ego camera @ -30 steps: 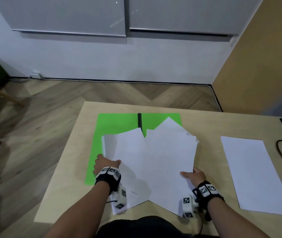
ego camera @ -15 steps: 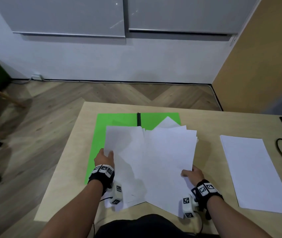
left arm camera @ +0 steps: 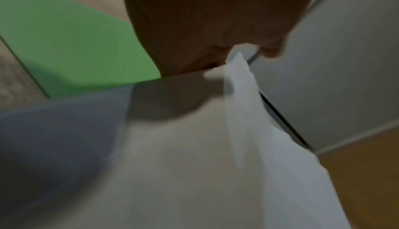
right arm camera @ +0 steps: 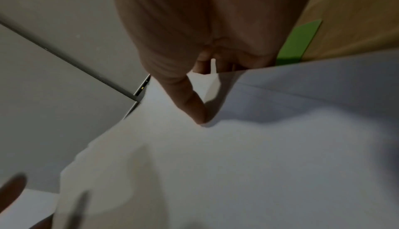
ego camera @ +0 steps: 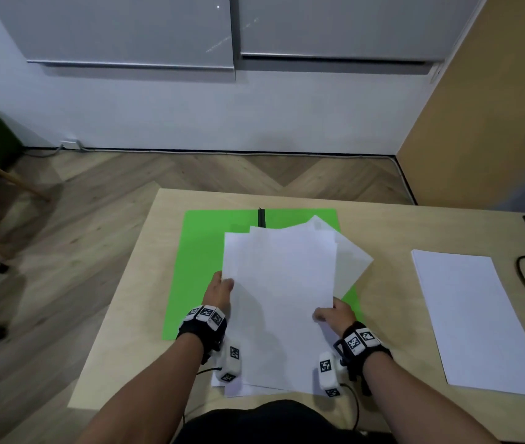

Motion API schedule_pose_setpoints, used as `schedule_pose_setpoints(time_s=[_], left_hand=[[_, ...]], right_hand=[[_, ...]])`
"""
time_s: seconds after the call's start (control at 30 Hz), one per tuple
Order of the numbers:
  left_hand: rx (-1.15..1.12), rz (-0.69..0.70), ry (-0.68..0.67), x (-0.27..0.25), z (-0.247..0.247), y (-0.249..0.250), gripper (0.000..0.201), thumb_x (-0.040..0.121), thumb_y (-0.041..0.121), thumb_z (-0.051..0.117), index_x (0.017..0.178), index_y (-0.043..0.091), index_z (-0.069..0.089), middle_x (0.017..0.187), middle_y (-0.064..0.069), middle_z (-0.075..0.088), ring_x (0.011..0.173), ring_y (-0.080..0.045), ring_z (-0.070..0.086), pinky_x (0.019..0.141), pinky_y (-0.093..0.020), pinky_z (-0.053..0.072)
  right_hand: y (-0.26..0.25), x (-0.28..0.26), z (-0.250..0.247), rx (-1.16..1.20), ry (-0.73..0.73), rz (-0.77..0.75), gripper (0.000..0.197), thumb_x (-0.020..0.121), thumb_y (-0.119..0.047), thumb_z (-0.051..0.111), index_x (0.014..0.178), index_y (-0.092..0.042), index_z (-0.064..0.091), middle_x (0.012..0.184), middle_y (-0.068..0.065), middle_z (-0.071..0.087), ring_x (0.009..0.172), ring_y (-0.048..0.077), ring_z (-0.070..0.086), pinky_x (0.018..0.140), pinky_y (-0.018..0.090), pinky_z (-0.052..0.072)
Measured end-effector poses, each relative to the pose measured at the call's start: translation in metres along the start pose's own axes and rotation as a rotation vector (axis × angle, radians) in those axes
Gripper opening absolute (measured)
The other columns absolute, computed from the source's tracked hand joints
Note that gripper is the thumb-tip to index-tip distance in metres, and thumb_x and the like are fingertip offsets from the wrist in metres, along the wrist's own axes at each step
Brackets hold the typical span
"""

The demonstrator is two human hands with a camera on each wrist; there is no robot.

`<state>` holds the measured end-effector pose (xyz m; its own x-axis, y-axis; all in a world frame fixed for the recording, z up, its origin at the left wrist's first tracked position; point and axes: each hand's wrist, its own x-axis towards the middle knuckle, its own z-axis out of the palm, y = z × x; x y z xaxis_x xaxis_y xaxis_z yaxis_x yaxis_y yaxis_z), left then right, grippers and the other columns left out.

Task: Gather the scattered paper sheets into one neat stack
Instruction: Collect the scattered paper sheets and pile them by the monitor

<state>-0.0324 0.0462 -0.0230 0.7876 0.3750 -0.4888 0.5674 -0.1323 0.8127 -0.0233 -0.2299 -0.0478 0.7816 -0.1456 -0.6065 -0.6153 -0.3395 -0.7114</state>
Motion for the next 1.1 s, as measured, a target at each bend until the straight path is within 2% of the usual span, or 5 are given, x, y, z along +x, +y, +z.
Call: schedule_pose_setpoints(time_s=[0.1, 0.33, 0.53, 0.77, 1.1], left_hand=[[0.072, -0.001, -0.077, -0.009, 0.010, 0.007, 0.050, 0.096, 0.053, 0.052, 0.125, 0.012, 0.056, 0.118, -0.008, 0.062, 0.107, -0.025, 0.061, 0.088, -0.031, 0.047], [-0.092, 0.079, -0.336, -0.022, 0.031, 0.042, 0.049, 0.073, 0.005, 0.061, 0.115, 0.028, 0.061, 0.101, -0.006, 0.075, 0.091, -0.031, 0.072, 0.084, -0.054, 0.057], [-0.138, 0.152, -0.708, -0.010, 0.075, 0.128, 0.042, 0.084, -0.018, 0.058, 0.118, 0.006, 0.060, 0.091, -0.008, 0.074, 0.076, -0.017, 0.071, 0.066, -0.026, 0.055], [0.954, 0.207, -0.225, 0.049, 0.125, 0.095, 0.087, 0.076, 0.071, 0.064, 0.138, 0.012, 0.048, 0.139, -0.015, 0.050, 0.128, -0.035, 0.048, 0.105, -0.043, 0.043], [1.047, 0.231, -0.077, 0.030, 0.117, 0.038, 0.099, 0.074, 0.074, 0.062, 0.145, 0.010, 0.034, 0.149, -0.012, 0.032, 0.133, -0.035, 0.030, 0.097, -0.047, 0.047]], right_hand=[[0.005, 0.002, 0.008, -0.079, -0.028, -0.021, 0.020, 0.068, -0.001, 0.073, 0.085, 0.007, 0.065, 0.073, 0.009, 0.066, 0.070, 0.017, 0.054, 0.063, 0.029, 0.046], [-0.007, -0.025, -0.005, 0.148, 0.054, 0.001, 0.060, 0.071, -0.019, 0.087, 0.120, -0.009, 0.053, 0.110, 0.005, 0.060, 0.097, 0.023, 0.057, 0.081, 0.027, 0.043], [0.019, -0.005, -0.036, 0.645, 0.014, 0.191, 0.106, 0.046, -0.030, 0.097, 0.133, 0.008, 0.052, 0.120, 0.020, 0.065, 0.108, 0.034, 0.066, 0.092, 0.045, 0.053], [0.041, 0.008, -0.068, 0.402, 0.289, 0.332, 0.074, 0.074, -0.023, 0.084, 0.134, 0.006, 0.051, 0.133, 0.019, 0.058, 0.115, 0.033, 0.060, 0.092, 0.036, 0.050], [0.045, 0.013, -0.064, 0.133, 0.324, 0.350, 0.063, 0.067, -0.013, 0.078, 0.125, -0.002, 0.055, 0.118, 0.011, 0.065, 0.104, 0.030, 0.065, 0.088, 0.040, 0.055]])
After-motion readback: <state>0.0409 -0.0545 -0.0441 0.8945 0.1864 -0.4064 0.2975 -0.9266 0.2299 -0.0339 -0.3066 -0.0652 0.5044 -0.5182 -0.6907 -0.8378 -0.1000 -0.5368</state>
